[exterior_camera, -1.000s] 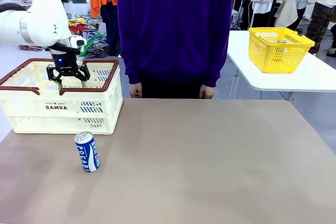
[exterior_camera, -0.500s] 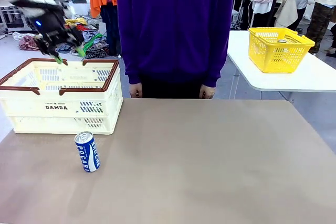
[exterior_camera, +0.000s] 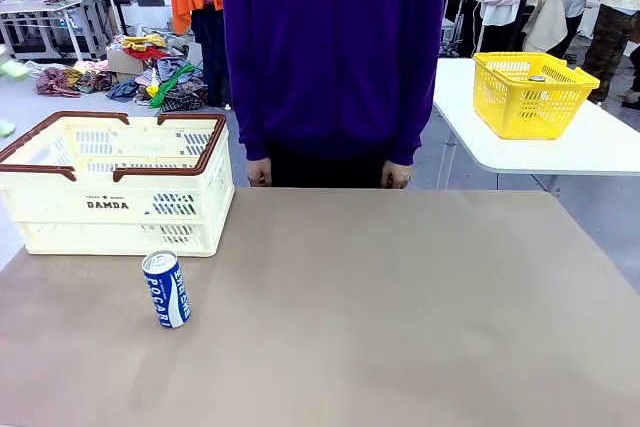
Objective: Place the drinks into the Shopping basket.
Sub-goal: Pick up one drink and place it into the Shopping basket.
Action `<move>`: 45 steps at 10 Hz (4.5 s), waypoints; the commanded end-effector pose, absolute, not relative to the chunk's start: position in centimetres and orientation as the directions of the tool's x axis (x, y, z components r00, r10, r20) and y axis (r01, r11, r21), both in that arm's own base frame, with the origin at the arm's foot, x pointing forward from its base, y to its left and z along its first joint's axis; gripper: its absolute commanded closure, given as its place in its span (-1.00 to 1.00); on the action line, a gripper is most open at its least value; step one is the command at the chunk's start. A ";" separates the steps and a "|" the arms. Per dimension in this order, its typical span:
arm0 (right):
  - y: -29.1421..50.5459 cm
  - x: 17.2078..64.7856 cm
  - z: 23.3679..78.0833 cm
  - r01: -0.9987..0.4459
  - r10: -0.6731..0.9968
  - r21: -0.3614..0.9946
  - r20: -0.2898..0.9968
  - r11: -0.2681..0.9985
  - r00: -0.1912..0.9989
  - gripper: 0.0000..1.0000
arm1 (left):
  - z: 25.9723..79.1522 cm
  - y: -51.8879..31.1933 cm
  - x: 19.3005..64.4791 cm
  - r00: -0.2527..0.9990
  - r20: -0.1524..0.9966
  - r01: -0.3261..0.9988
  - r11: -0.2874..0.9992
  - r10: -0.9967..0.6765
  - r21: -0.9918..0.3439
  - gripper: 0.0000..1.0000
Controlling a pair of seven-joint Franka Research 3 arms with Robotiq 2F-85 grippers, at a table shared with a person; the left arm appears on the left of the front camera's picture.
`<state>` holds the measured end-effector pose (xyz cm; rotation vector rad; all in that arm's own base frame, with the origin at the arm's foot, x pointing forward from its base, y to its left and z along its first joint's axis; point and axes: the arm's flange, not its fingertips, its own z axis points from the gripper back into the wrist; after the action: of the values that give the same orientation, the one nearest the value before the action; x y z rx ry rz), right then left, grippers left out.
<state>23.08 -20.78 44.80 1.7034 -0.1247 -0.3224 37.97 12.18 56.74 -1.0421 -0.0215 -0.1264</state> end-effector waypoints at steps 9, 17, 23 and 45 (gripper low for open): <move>-20.9 23.0 45.4 0.109 -0.263 0.979 -0.152 -0.172 0.953 -1.00 | 53.2 13.5 37.5 0.992 0.064 0.106 0.447 -0.108 -0.888 -1.00; -20.9 23.0 45.4 0.109 -0.263 0.979 -0.152 -0.172 0.953 -1.00 | 53.2 13.5 37.5 0.992 0.064 0.106 0.447 -0.108 -0.888 -1.00; -20.9 23.0 45.4 0.109 -0.263 0.979 -0.152 -0.172 0.953 -1.00 | 54.2 -0.3 30.9 0.949 0.228 -0.121 0.919 0.218 -0.375 -1.00; -20.9 23.0 45.4 0.109 -0.263 0.979 -0.152 -0.172 0.953 -1.00 | 40.7 -16.9 36.4 1.000 0.023 0.012 0.999 -0.012 -0.031 -1.00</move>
<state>23.09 -20.76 44.82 1.7029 -0.1243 -0.3218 35.81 -16.22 40.52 -0.0421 -0.0289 -0.0377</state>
